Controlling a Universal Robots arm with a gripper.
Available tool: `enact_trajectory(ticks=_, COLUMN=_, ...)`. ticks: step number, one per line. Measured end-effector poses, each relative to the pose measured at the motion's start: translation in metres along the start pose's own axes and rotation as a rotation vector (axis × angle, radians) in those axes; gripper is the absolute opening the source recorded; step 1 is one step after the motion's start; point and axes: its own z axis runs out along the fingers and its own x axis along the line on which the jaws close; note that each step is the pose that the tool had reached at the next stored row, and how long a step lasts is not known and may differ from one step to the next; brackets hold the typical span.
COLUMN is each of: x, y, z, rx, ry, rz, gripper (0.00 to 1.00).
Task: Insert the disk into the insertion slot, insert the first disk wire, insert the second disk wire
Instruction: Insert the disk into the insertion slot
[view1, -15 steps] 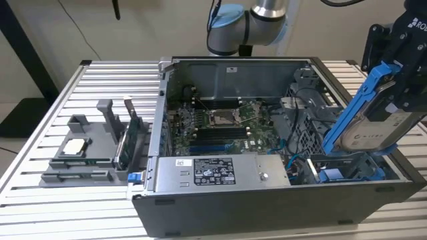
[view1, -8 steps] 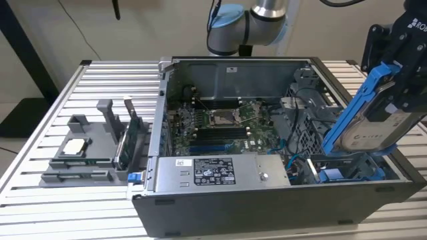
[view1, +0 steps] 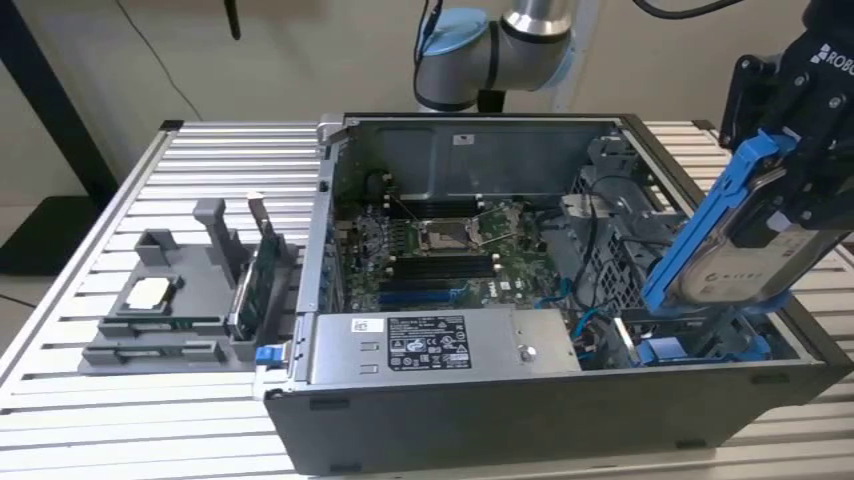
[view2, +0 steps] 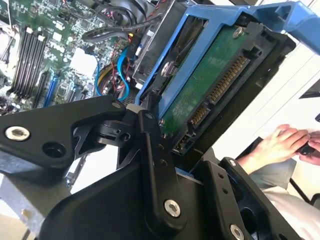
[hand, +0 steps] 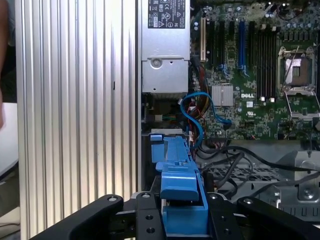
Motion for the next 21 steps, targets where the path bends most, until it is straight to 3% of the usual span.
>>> enact_trajectory(ticks=21, x=-0.0001, y=-0.0003, z=0.0076, rx=0.0000, ry=-0.0002, rz=0.000, gripper=0.33)
